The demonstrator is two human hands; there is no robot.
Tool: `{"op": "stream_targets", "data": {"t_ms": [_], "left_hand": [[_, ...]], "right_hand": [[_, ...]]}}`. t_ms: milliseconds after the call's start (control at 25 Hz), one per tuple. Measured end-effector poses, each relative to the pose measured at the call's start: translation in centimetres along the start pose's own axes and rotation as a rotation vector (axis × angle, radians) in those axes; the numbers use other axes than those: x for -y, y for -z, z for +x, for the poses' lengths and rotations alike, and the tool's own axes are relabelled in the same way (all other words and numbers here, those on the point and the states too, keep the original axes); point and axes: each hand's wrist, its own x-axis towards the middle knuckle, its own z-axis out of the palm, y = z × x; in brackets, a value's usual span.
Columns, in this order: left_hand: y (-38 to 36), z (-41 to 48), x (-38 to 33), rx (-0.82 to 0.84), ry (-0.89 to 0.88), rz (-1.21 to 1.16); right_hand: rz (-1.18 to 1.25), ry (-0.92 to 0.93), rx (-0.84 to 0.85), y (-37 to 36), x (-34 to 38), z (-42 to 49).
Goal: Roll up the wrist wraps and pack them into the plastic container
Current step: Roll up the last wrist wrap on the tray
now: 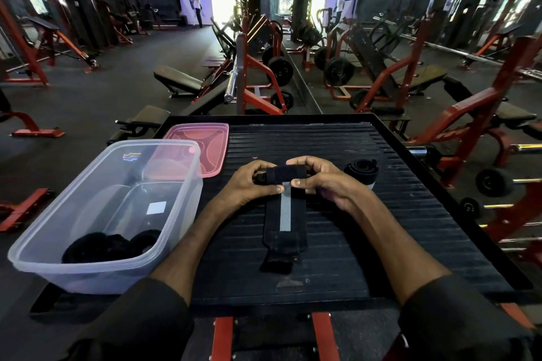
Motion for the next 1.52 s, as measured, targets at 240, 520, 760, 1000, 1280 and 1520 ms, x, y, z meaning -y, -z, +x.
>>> {"op": "stream_targets", "data": {"t_ms": [240,520,760,1000,1280,1520], "left_hand": [[-0.2,0.1,-0.3,-0.103,-0.096,0.066],[-0.7,0.0,0.0,-0.156,-0.151,0.029],[-0.6,0.6,0.9,0.179,0.127,-0.046],[-0.7,0.0,0.0,0.181,0.135,-0.143],[-0.6,0.2,0.1,0.066,0.096,-0.08],[-0.8,0.0,0.9,-0.006,-0.014,0.085]], "right_hand": [[0.308,-0.071,-0.055,-0.2,0.4,0.4],[-0.042,-0.074,-0.011,-0.6,-0.5,0.7],[-0.121,0.073,-0.096,-0.3,-0.5,0.6],[-0.147,0.213,-0.111,-0.7,-0.5,0.3],[-0.123,0.247,-0.022,0.4,-0.4,-0.2],[-0.153,0.166,-0.027,0.1,0.1,-0.3]]}}
